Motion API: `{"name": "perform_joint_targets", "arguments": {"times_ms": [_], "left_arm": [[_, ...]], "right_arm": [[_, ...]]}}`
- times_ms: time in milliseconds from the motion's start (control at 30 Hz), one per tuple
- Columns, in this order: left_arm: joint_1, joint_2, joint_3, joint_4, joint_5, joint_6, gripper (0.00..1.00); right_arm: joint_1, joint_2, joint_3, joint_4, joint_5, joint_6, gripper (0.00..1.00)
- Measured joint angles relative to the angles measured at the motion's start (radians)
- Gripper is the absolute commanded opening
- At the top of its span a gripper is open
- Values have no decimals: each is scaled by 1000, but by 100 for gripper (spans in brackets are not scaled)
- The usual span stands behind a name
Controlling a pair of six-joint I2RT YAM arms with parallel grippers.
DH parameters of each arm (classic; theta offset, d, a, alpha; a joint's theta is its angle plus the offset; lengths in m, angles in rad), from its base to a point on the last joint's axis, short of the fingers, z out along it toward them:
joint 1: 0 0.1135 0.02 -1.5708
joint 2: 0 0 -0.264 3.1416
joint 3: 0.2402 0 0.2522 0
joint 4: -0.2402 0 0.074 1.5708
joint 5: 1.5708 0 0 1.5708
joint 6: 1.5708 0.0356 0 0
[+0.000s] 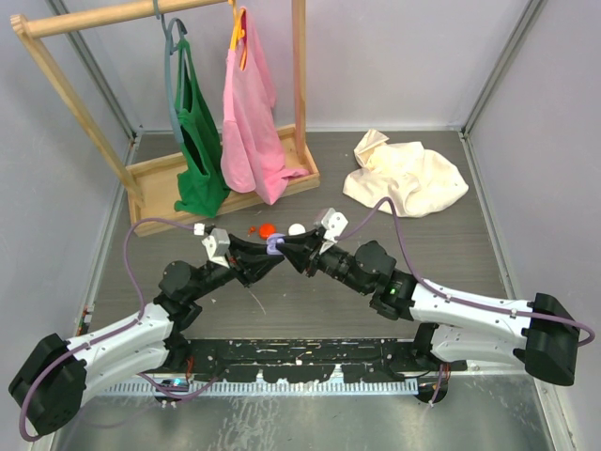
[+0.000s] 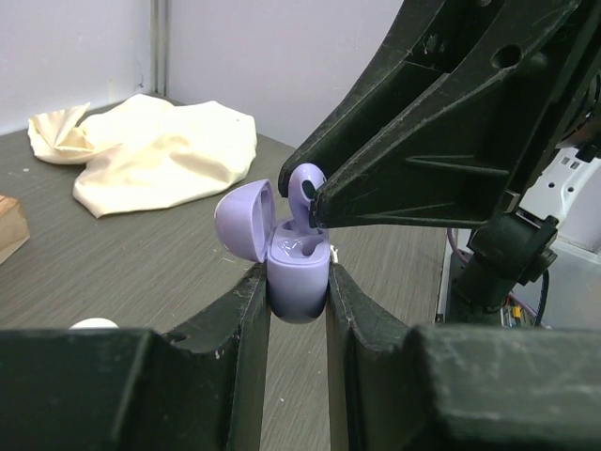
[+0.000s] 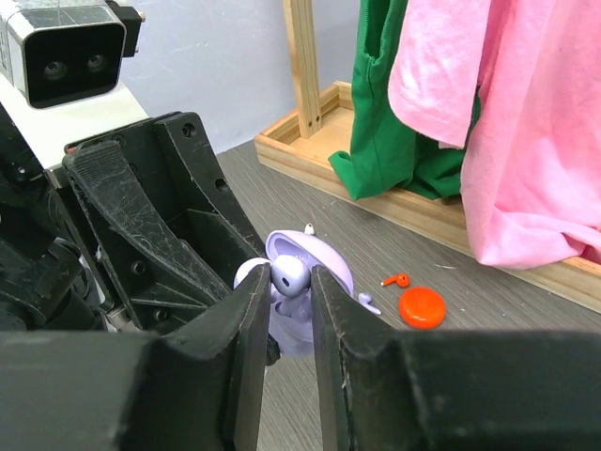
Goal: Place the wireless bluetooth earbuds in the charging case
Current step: Place the earbud in the charging case.
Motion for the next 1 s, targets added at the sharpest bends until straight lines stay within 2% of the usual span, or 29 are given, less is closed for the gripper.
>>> {"name": "perform_joint_targets", "arguments": {"times_ms": [333, 600, 1000], "left_arm": [[0, 0, 0, 31, -16, -6, 3], [0, 13, -2, 54, -15, 5, 3], [0, 53, -21, 77, -16, 48, 2]], "right_arm": [[3, -33, -57, 52, -22, 22, 35], [3, -37, -61, 57, -20, 34, 51], [3, -97, -33, -110, 55, 30, 70]]}}
